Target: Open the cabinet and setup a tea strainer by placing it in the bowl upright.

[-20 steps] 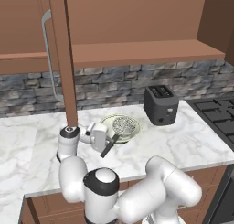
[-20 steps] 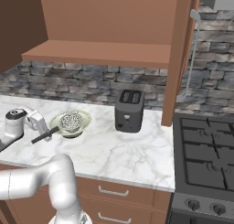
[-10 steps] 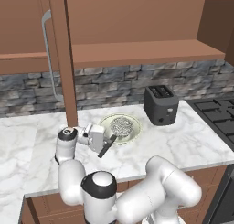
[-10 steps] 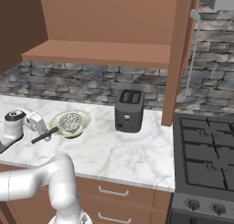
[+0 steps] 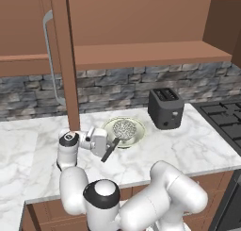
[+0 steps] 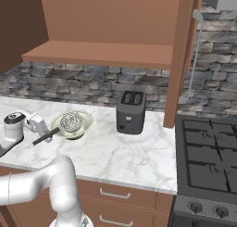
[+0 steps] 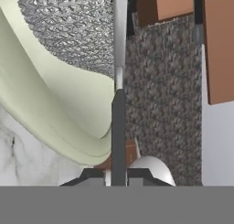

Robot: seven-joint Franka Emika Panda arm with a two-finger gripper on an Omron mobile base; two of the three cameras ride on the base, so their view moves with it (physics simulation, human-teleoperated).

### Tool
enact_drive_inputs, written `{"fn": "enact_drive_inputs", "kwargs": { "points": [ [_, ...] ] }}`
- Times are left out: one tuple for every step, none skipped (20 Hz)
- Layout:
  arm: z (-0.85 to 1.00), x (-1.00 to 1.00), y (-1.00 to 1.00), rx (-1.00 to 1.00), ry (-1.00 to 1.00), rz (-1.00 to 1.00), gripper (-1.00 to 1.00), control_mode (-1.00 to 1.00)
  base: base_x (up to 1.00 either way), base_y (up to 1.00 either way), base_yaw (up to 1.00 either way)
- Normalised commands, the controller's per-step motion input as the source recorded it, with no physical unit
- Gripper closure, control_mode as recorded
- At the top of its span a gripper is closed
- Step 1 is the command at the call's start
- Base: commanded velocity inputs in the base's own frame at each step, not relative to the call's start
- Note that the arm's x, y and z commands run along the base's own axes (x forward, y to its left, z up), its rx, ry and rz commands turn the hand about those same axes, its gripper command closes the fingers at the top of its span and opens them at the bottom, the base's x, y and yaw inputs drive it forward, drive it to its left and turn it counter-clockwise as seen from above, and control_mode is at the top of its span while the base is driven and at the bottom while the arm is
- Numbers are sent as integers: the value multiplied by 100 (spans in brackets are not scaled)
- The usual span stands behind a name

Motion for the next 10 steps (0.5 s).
{"fn": "enact_drive_inputs", "kwargs": {
  "points": [
    [0, 14, 0, 0, 0, 4, 100, -100, 0, 0, 0],
    [0, 14, 0, 0, 0, 4, 100, -100, 0, 0, 0],
    [0, 14, 0, 0, 0, 4, 100, -100, 0, 0, 0],
    [0, 14, 0, 0, 0, 4, 100, -100, 0, 0, 0],
    [0, 11, 0, 0, 0, 3, 100, -100, 0, 0, 0],
    [0, 11, 0, 0, 0, 3, 100, -100, 0, 0, 0],
    [0, 11, 0, 0, 0, 3, -100, -100, 0, 0, 0],
    [0, 9, 0, 0, 0, 3, -100, -100, 0, 0, 0],
    [0, 10, 0, 0, 0, 3, -100, -100, 0, 0, 0],
    [0, 9, 0, 0, 0, 3, -100, -100, 0, 0, 0]
  ]
}}
